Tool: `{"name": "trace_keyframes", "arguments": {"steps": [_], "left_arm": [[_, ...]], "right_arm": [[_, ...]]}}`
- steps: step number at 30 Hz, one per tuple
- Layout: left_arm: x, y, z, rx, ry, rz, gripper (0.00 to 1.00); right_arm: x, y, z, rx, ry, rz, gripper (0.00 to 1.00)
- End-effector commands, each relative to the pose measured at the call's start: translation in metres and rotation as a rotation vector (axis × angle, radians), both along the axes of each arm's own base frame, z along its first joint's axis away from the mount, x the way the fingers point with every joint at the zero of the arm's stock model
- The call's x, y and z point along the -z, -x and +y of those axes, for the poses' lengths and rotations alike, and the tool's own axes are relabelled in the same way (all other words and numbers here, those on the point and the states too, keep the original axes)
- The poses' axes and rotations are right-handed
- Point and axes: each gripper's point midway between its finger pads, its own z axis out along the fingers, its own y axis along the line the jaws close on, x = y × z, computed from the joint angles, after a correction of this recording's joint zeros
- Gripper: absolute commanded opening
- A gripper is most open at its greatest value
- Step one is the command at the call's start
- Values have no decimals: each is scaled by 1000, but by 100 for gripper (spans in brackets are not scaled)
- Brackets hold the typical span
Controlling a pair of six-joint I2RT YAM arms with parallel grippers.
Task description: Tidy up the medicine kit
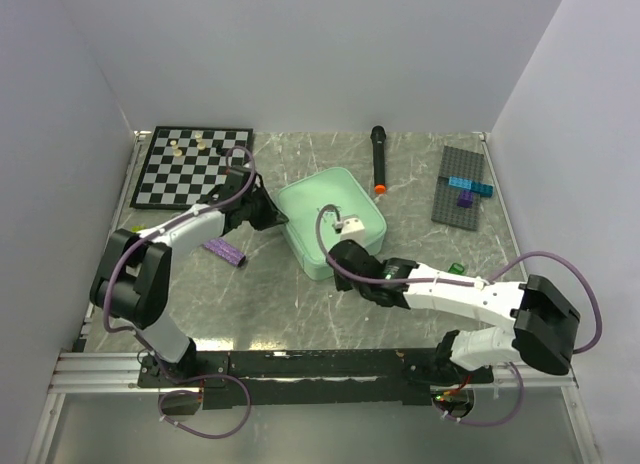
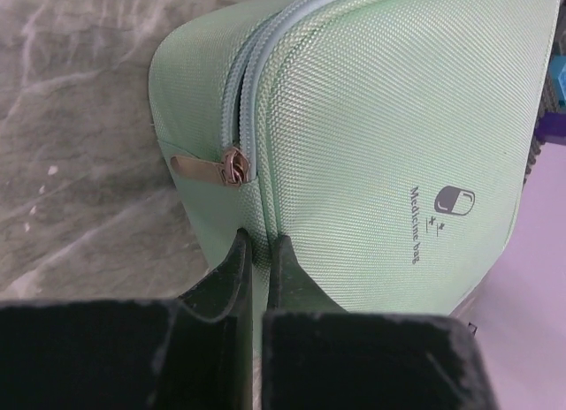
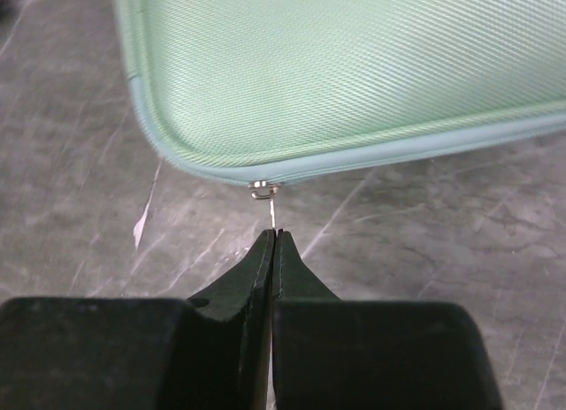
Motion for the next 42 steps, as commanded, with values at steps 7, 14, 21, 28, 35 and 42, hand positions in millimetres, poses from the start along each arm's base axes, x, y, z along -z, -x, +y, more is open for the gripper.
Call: {"name": "trace_keyframes", "arguments": {"steps": [7, 14, 21, 28, 35, 42], "left_arm": [[12, -23, 27, 15, -137, -67, 1], [14, -22, 23, 44, -123, -63, 1], [1, -16, 27, 9, -114, -46, 10], [-37, 6, 40, -59, -78, -114, 56], [-54, 42, 49, -74, -37, -131, 71], [-50, 81, 17, -14, 86, -141, 78]], "right_arm": [[35, -22, -121, 445, 35, 123, 0], [23, -47, -132, 509, -95, 29, 0], [12, -36, -98, 315, -35, -1, 0], [-5, -8, -37, 94, 79, -38, 0], [-30, 6, 50, -139, 75, -61, 0], [-18, 4, 78, -178, 87, -38, 0]]}}
